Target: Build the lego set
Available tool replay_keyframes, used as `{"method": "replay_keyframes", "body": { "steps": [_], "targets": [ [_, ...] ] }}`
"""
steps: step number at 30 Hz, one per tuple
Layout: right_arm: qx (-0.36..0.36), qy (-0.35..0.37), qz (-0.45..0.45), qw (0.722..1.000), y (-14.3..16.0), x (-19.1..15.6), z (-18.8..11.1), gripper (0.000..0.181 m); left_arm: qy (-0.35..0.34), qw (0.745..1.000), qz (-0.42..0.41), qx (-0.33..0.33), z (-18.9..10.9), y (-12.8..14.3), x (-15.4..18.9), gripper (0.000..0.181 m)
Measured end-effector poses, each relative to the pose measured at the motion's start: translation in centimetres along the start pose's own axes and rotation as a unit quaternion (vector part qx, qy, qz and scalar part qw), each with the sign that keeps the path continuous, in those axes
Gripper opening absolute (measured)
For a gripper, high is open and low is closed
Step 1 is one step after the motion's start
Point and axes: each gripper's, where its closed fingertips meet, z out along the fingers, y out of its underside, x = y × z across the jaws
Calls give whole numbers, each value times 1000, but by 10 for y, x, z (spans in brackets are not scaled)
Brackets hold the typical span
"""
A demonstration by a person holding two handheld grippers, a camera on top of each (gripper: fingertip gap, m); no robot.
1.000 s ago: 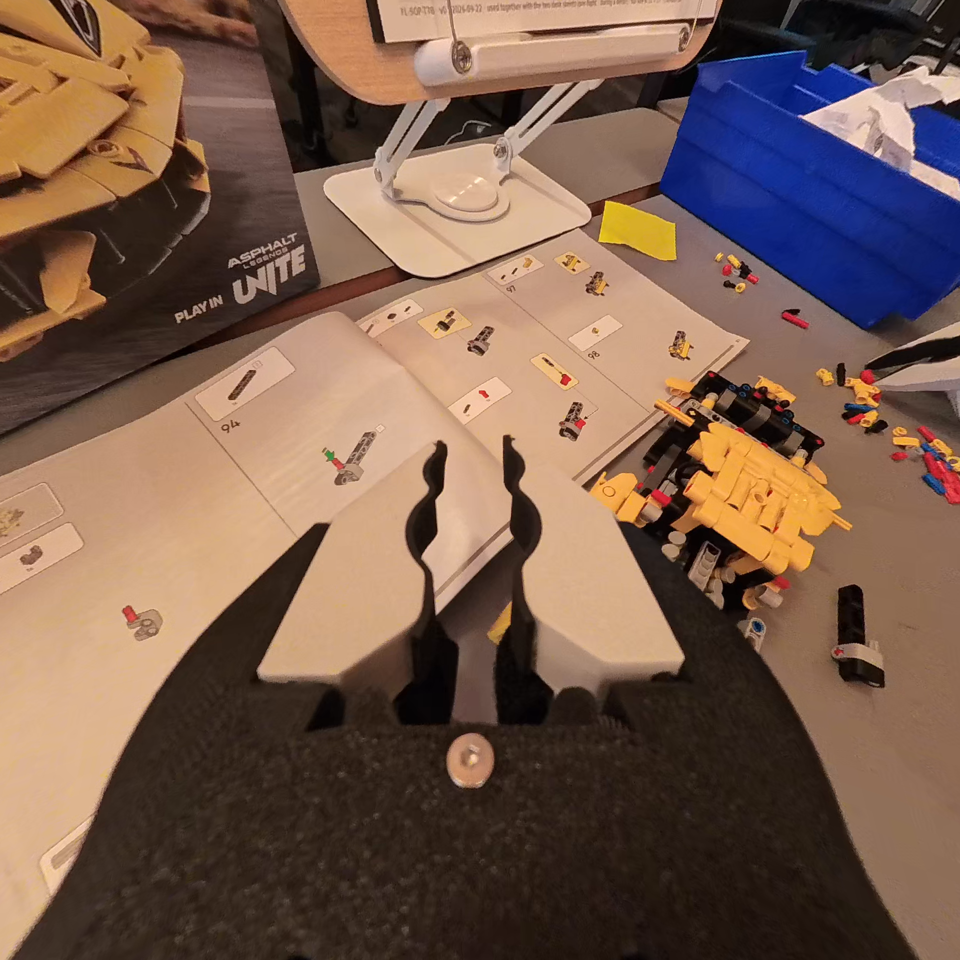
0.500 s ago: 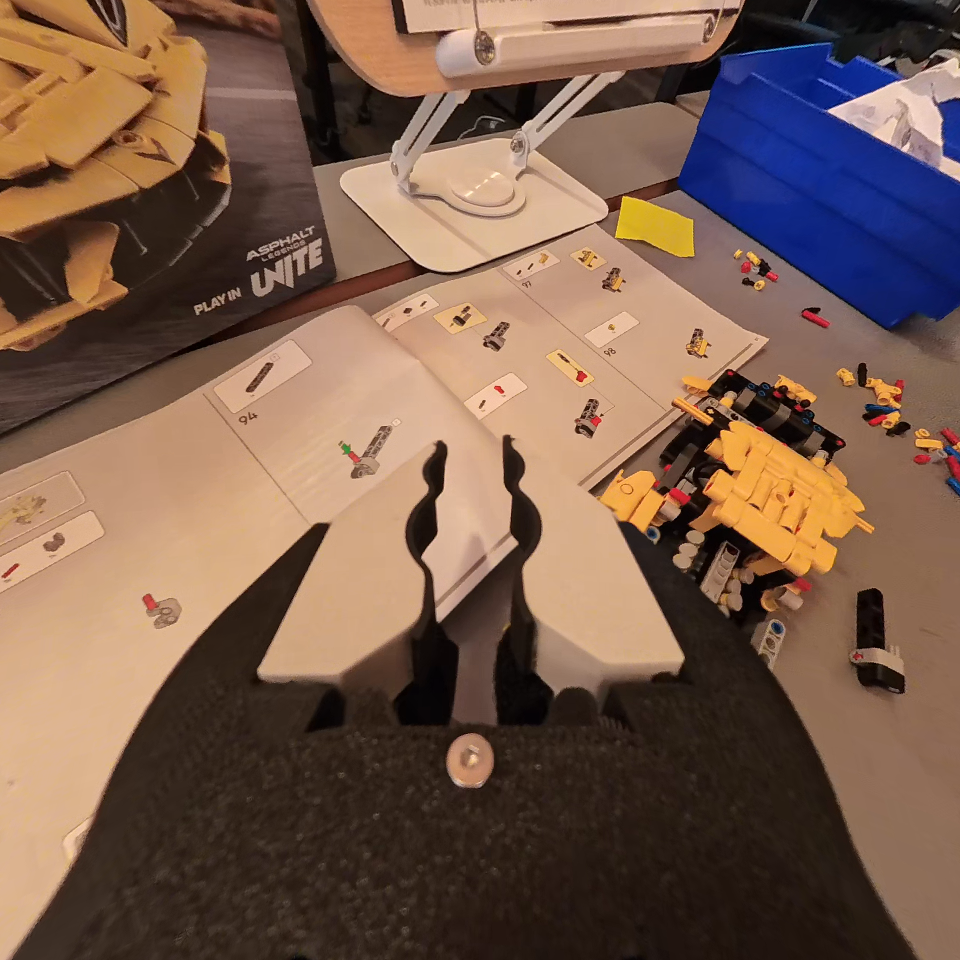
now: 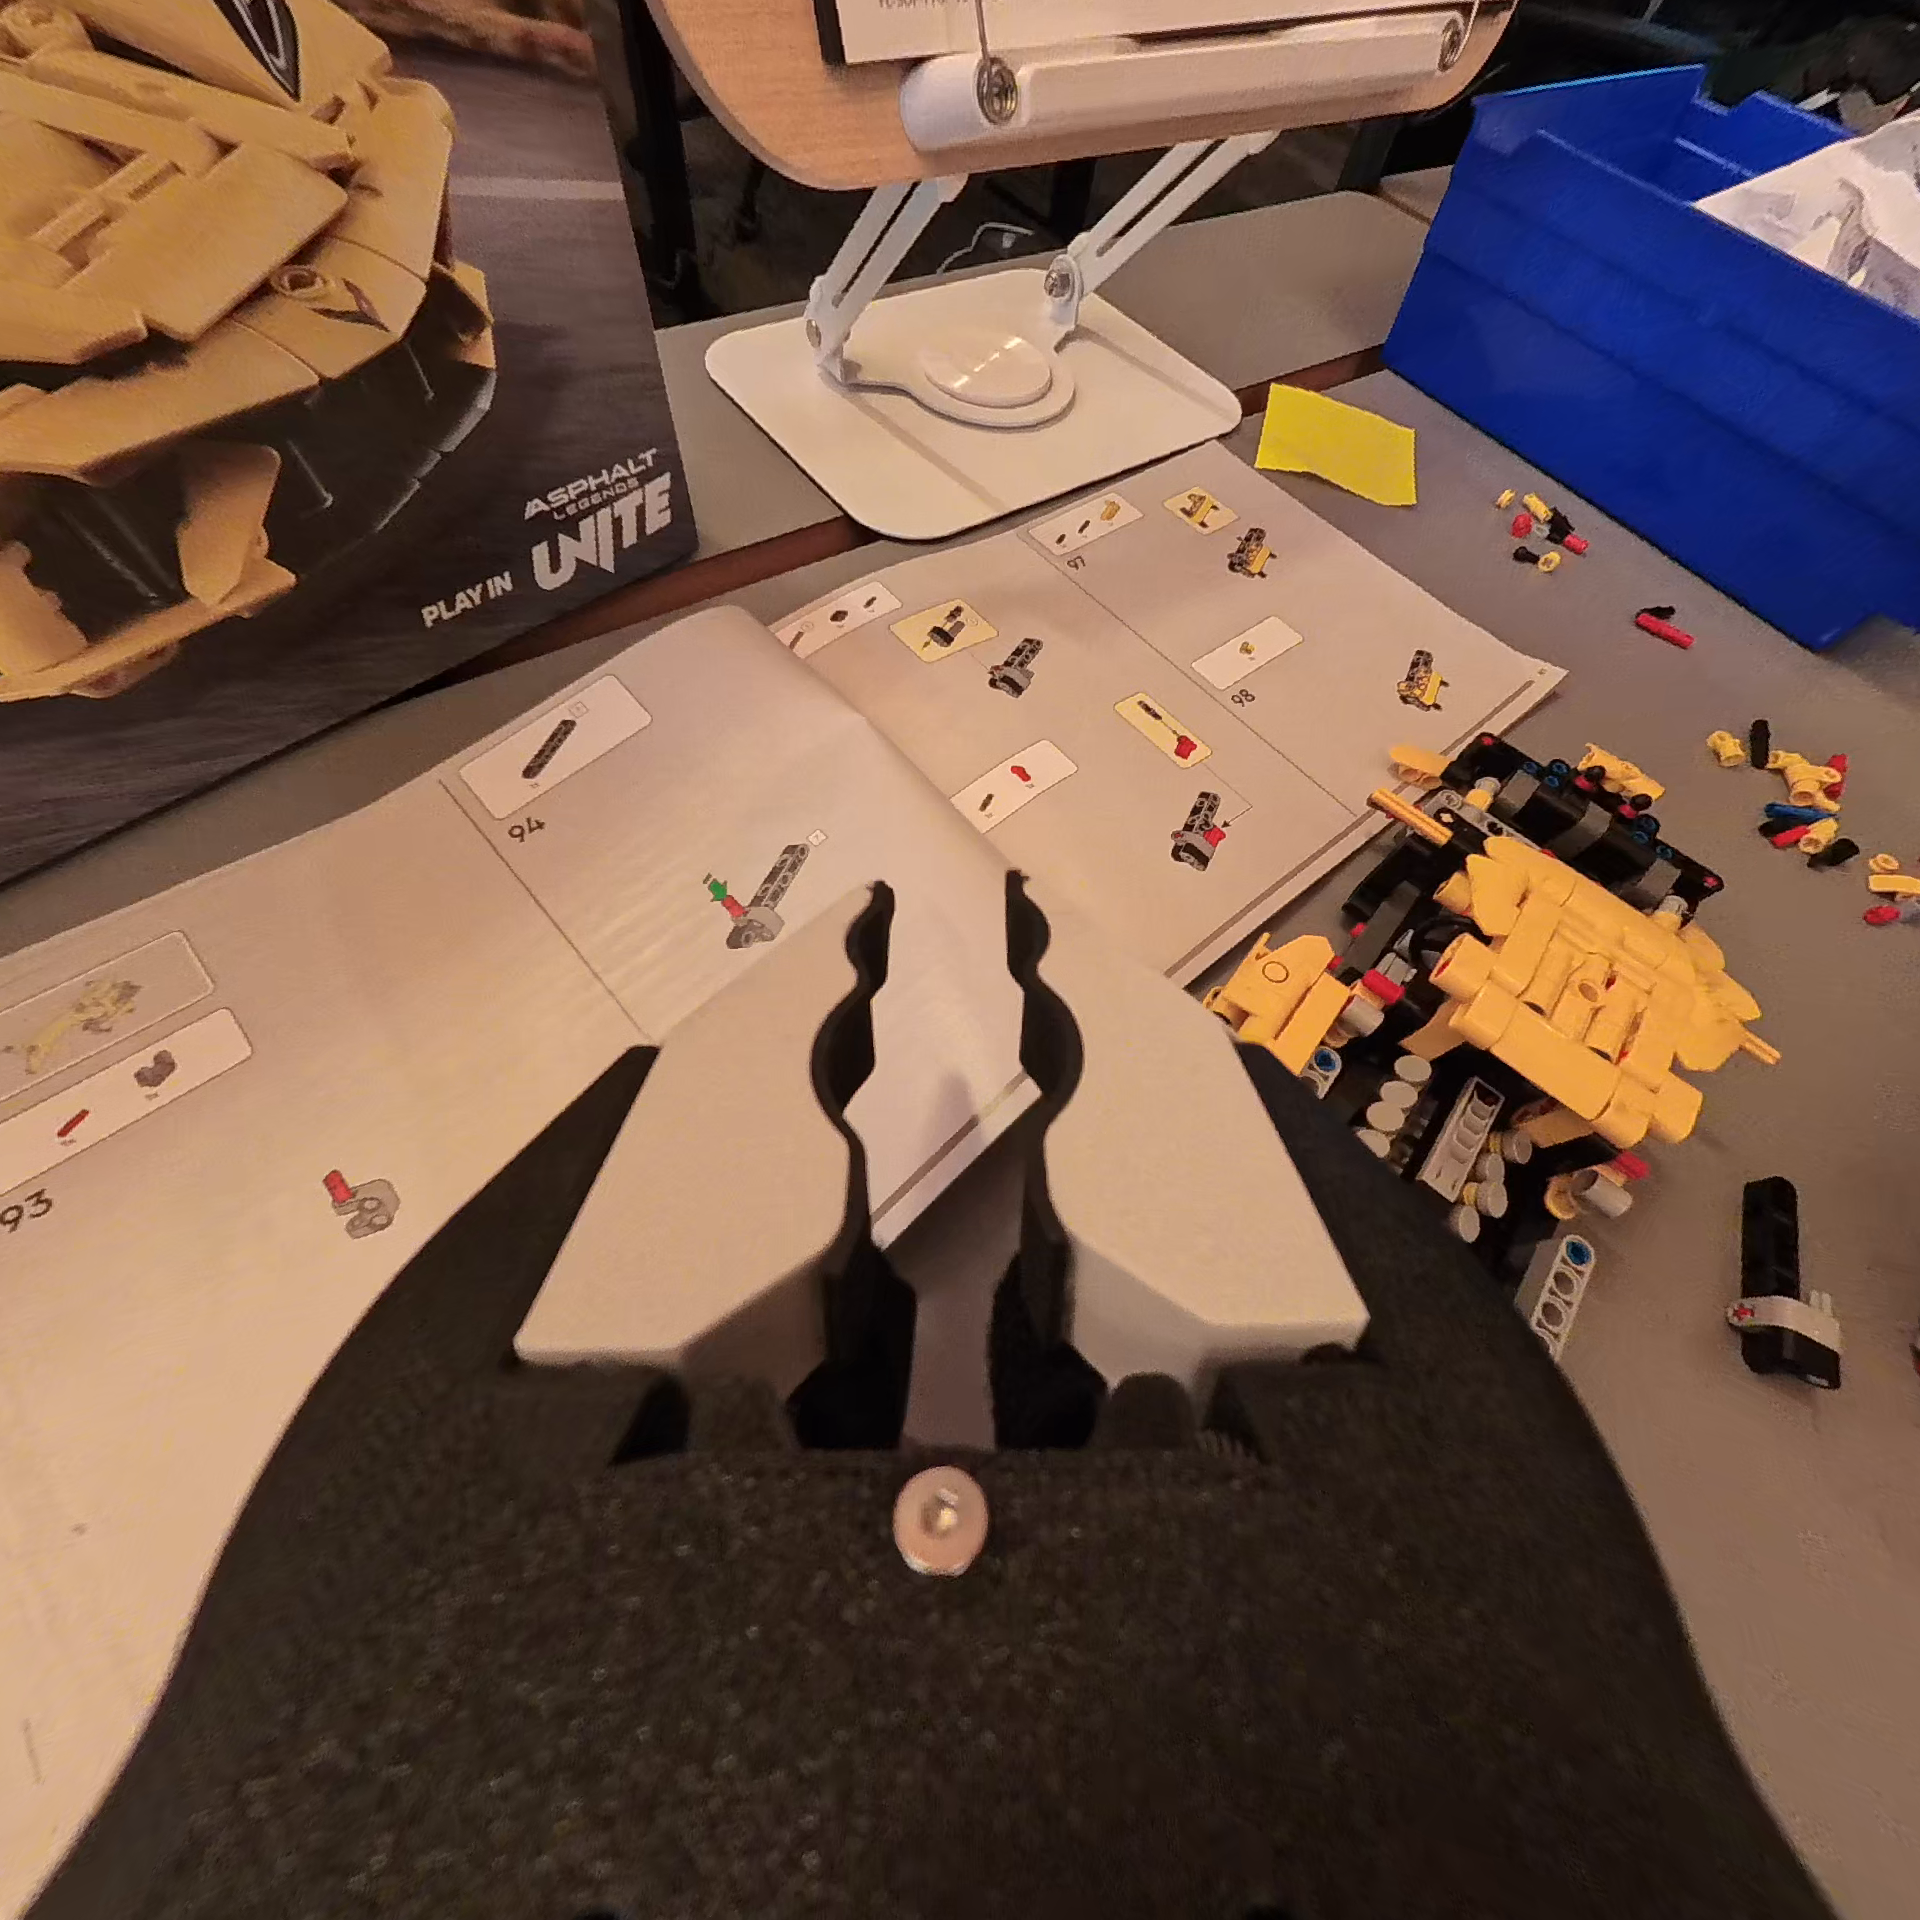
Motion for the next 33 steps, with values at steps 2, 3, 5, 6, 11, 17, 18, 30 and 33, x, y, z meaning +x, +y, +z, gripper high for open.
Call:
{"method": "replay_keyframes", "body": {
  "steps": [2,3,5,6,11,17,18,30,33],
  "targets": [
    [3,0,3,1000,1,1,-1,15,1,1000,2,0,0,0,1,22],
    [0,4,5,1000,2,2,-2,15,2,1000,2,0,0,0,2,22],
    [3,6,1,1000,3,2,-3,15,4,1000,3,-2,1,1,3,22],
    [12,7,1,1000,2,2,-5,19,4,1000,3,-3,2,1,3,22],
    [82,57,50,994,-2,40,-50,24,8,1000,6,-5,2,2,7,22],
    [66,283,162,943,57,157,-124,22,11,1000,8,-7,4,3,10,22],
    [71,288,184,937,62,168,-128,24,12,1000,9,-8,5,3,11,22],
    [50,262,194,944,81,171,-123,21,12,1000,8,-7,3,3,10,22],
    [42,246,180,951,84,165,-117,21,12,1000,5,3,2,-1,10,23]
  ]
}}
